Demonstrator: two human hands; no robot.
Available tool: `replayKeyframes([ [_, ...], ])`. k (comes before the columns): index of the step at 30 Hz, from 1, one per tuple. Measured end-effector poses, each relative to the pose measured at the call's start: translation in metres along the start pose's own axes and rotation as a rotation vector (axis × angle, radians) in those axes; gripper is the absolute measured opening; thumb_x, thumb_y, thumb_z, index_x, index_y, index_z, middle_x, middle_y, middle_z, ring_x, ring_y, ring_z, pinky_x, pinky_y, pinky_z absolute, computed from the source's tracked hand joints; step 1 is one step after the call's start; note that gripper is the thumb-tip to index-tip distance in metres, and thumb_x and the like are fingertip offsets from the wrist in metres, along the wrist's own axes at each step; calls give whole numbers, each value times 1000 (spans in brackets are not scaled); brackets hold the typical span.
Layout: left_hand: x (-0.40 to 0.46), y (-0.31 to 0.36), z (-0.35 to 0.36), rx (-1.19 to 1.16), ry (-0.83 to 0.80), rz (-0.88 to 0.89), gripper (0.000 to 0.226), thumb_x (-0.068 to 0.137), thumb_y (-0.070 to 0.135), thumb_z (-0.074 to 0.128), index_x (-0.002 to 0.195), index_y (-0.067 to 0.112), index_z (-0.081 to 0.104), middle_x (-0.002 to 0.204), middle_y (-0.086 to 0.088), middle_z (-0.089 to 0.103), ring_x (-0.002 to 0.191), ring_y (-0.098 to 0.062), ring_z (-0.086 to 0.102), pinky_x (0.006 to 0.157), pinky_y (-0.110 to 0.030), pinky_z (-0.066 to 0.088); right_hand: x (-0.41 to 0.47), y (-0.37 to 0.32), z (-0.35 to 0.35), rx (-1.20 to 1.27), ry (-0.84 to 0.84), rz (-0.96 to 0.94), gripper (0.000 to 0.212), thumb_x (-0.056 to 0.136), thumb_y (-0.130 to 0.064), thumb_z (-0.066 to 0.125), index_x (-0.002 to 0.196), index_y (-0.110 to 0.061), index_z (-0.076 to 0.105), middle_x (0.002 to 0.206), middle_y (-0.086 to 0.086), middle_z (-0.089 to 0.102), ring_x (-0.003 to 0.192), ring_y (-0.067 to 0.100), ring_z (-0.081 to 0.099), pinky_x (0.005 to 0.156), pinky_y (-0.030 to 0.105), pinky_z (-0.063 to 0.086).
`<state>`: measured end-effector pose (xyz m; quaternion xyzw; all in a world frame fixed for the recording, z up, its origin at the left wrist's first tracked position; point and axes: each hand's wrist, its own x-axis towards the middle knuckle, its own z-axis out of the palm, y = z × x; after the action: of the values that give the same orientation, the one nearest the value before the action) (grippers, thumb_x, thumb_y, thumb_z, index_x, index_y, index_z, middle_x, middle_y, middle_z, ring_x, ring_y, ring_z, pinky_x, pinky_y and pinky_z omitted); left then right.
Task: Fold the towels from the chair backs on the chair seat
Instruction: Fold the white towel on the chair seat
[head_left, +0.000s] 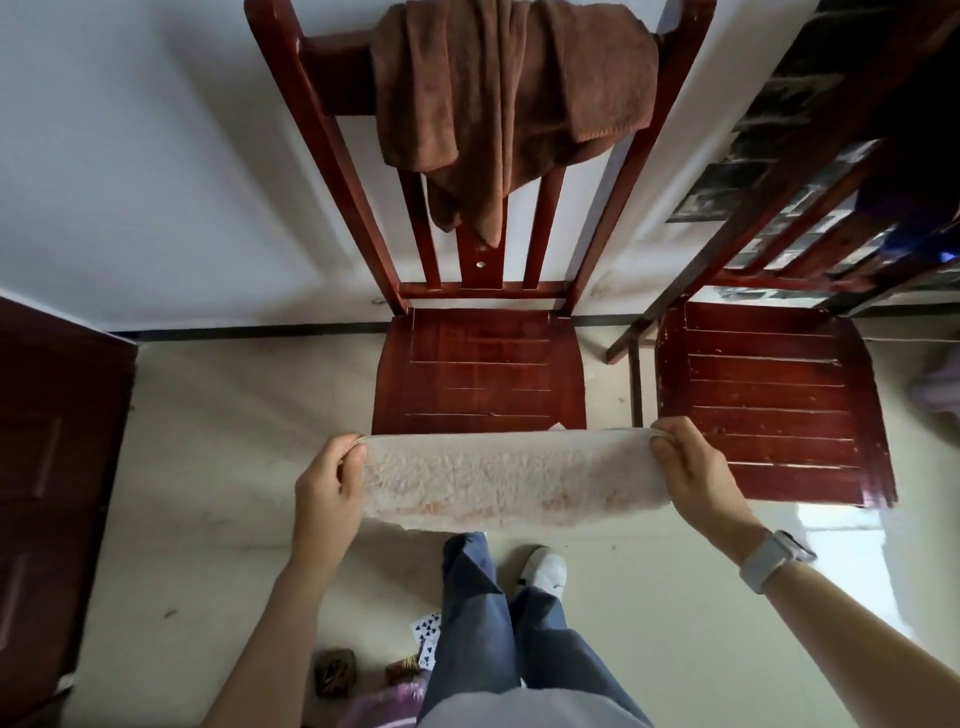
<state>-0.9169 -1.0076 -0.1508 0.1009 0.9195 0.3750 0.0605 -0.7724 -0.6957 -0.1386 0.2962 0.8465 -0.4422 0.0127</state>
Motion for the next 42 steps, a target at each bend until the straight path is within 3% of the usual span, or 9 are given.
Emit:
replayKeyframes([
  [3,40,-18,14,-1,-36,-22,14,89,-3,51,95,-4,62,81,-3,59,73,-11,53,64,-2,35,31,0,21,-49,16,45,20,92,-24,43,101,-9,53,78,8,59,71,27,56,62,37,48],
  [5,70,-32,31,-8,-83,-90,17,91,3,49,99,-2,62,85,-4,59,78,-17,54,63,-10,33,58,5,40,-91,-10,85,18,94,-17,45,106,-7,53,81,13,59,76,36,59,61,43,51],
  [9,130,-76,68,82,-182,-97,23,94,12,46,104,1,63,95,-10,62,87,-23,56,71,-20,34,125,25,80,-227,27,93,21,93,-14,47,108,-4,59,100,18,65,91,36,60,70,31,40],
  [14,192,-114,109,251,-203,27,28,95,17,44,107,2,64,106,-18,59,92,-29,56,72,-27,37,193,51,118,-344,115,121,27,92,-12,48,111,-1,64,114,20,54,101,35,54,80,27,38],
  [21,231,-116,123,252,-125,150,27,94,16,49,111,4,64,108,-17,61,90,-31,59,70,-30,41,230,53,128,-362,214,63,26,92,-10,48,110,-1,65,106,20,56,92,33,55,75,25,37],
  [27,221,-120,113,256,-102,263,16,88,12,58,99,5,67,96,-11,68,84,-29,62,65,-31,45,221,48,122,-366,237,-10,17,88,-7,54,99,-1,66,103,17,58,88,31,56,68,25,36],
  [32,184,-139,101,350,-115,385,7,80,12,65,83,7,69,84,-7,67,81,-19,58,55,-33,50,188,66,121,-478,129,-143,7,83,-5,62,85,0,66,94,17,57,80,33,57,62,27,36],
  [37,134,-160,95,421,-179,520,12,80,18,63,77,10,71,77,-2,68,72,-19,60,50,-28,51,139,102,122,-619,-102,-404,8,71,-4,74,72,-4,66,76,12,62,71,32,61,54,31,49],
  [42,85,-182,99,514,-330,609,14,83,20,58,82,13,70,76,0,68,67,-18,64,43,-24,47,100,138,130,-681,-172,-572,13,78,-13,58,69,-6,63,72,9,61,61,28,59,49,31,47],
])
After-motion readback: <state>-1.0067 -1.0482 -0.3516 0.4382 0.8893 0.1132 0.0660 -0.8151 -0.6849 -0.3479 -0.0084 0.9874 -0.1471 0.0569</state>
